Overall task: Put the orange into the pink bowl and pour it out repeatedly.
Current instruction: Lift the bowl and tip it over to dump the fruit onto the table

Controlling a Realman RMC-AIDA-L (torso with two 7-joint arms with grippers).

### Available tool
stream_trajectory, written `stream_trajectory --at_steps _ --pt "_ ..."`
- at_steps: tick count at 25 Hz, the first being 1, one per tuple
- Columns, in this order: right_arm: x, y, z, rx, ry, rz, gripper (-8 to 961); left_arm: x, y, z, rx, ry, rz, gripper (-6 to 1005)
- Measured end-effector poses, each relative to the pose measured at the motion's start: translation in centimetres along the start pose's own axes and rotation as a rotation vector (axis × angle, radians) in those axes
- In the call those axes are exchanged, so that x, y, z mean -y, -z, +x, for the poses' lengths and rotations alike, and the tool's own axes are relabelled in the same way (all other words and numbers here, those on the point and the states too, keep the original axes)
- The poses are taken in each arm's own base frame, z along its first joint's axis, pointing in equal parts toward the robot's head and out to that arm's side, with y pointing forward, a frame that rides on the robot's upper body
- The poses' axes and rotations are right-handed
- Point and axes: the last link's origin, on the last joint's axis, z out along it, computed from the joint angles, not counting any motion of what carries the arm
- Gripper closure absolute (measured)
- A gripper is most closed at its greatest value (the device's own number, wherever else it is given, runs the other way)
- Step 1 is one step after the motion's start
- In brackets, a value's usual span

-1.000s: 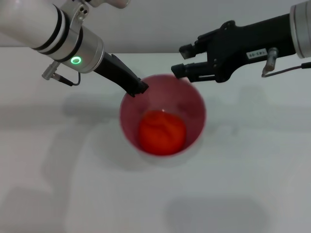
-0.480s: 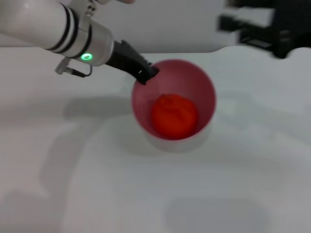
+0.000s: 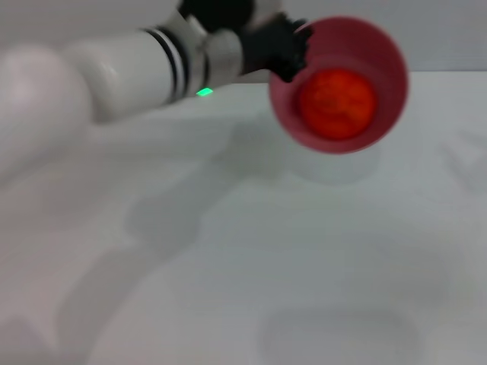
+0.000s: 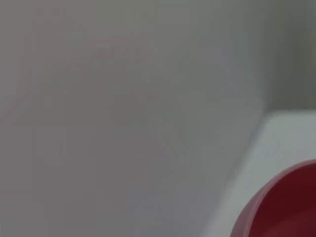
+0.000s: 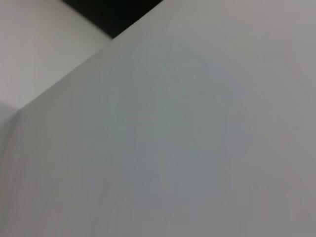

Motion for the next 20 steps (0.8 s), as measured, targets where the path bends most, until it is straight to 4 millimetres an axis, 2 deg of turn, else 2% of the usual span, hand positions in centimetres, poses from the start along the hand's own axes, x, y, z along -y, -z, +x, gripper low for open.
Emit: stream_trajectory --at_steps 5,10,15,20 --pt "1.1 1.3 -0.7 0.049 0.003 0.077 500 -2.9 0.3 0.2 -0.136 -0.174 0.135 956" --pt "1.9 1.9 -2.0 0.106 0.032 0.12 501 -4.9 2.1 -0.4 -0.245 -0.29 0.311 956" --pt "2.2 2.1 -2.5 0.144 0.038 0.145 503 -5.7 3.6 -0.6 -0.329 -0.326 0.453 956" --pt "2.2 2.0 -2.7 0.155 0.044 0.137 506 -6.1 3.9 -0.8 -0.341 -0.334 0.47 956"
